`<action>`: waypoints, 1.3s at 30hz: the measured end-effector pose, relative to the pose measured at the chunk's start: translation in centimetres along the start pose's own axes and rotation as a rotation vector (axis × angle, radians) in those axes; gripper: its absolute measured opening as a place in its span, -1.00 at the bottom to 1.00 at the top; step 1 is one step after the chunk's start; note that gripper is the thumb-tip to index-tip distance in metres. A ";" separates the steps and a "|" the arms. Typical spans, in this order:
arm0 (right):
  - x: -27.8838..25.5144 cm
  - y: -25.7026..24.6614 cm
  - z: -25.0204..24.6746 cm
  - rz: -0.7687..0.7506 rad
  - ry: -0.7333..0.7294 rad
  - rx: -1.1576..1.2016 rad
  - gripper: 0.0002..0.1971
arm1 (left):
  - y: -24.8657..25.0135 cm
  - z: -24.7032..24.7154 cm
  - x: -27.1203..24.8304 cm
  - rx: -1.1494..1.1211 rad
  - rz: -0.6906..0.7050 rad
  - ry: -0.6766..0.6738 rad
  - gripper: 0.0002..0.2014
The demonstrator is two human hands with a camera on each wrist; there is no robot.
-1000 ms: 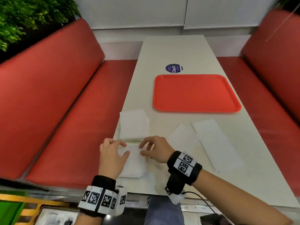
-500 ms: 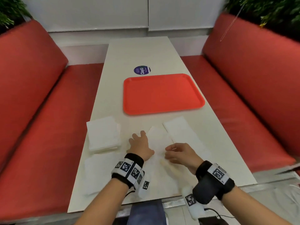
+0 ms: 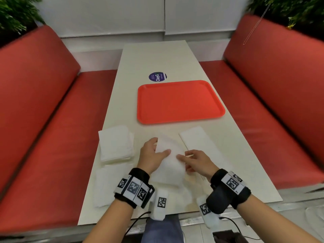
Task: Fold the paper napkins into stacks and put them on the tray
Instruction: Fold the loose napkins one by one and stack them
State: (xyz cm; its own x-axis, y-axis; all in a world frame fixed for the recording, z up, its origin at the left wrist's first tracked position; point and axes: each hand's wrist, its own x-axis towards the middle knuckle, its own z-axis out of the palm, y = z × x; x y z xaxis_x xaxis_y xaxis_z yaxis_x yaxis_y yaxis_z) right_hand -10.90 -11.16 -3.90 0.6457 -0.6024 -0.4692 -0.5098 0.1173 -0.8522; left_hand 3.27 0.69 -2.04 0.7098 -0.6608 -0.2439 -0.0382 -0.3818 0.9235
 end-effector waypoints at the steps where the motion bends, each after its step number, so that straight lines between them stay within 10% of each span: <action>1: 0.1 -0.4 -0.1 -0.035 -0.034 -0.008 -0.47 | 0.4 -0.4 -0.3 -0.075 0.021 -0.005 -0.65; 15: 0.2 -4.5 0.6 -0.285 -0.159 0.495 -0.76 | 1.7 -5.2 -2.5 -0.413 0.139 -0.077 -0.84; 29: 0.0 -6.1 0.9 -0.564 -0.140 0.117 -0.87 | 2.4 -5.0 -3.9 0.008 0.433 0.001 -0.58; 39: -0.4 -7.6 3.4 -0.651 -0.150 -0.015 -0.90 | 3.0 -6.8 -5.8 -0.010 0.428 0.097 -0.78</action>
State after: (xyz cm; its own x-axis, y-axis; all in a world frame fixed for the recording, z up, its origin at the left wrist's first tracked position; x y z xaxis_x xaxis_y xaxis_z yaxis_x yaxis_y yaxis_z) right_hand -5.38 -9.08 1.97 0.8956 -0.4304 0.1120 0.0036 -0.2447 -0.9696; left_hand 3.79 7.77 4.16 0.6944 -0.6940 0.1899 -0.3365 -0.0800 0.9383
